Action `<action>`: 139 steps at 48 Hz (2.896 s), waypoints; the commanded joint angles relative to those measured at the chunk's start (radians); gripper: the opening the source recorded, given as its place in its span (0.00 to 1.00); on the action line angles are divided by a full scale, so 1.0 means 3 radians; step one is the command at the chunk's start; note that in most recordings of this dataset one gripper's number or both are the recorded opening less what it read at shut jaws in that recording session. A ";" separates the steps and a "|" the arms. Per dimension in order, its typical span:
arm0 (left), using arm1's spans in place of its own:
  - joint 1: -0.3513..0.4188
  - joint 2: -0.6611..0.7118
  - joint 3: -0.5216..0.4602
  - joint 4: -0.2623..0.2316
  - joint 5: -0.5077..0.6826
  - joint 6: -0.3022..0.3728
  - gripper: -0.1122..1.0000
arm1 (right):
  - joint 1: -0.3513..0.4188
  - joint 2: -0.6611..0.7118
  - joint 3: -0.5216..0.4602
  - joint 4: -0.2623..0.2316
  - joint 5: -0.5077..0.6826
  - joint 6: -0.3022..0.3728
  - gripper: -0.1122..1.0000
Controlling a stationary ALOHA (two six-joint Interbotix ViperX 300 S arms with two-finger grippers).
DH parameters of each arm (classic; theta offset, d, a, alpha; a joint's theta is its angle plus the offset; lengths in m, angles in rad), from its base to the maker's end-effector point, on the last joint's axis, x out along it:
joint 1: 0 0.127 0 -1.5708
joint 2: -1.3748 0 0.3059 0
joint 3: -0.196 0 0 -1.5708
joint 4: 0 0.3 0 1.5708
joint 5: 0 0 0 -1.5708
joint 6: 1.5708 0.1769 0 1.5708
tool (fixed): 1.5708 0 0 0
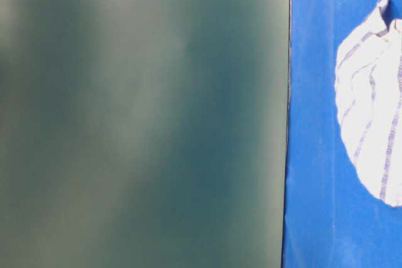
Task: Hand over the towel.
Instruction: 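Move the left gripper toward the white blue-striped towel's left edge, then close the left gripper on the towel's left edge and lift it, then hold the towel up with the left gripper toward the center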
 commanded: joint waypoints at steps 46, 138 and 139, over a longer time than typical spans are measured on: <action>0.0496 0.2086 -0.0833 -0.0056 -0.0010 -0.0026 0.87 | -0.0036 0.0031 -0.0199 -0.0010 0.0266 -0.0026 0.10; 0.0118 0.1713 -0.1427 -0.0061 0.0210 0.0225 0.15 | -0.0036 0.0097 -0.0189 -0.0005 0.0424 -0.0020 0.10; 0.0112 0.1708 -0.1427 -0.0061 0.0210 0.0225 0.15 | -0.0036 0.0097 -0.0189 -0.0005 0.0424 -0.0020 0.10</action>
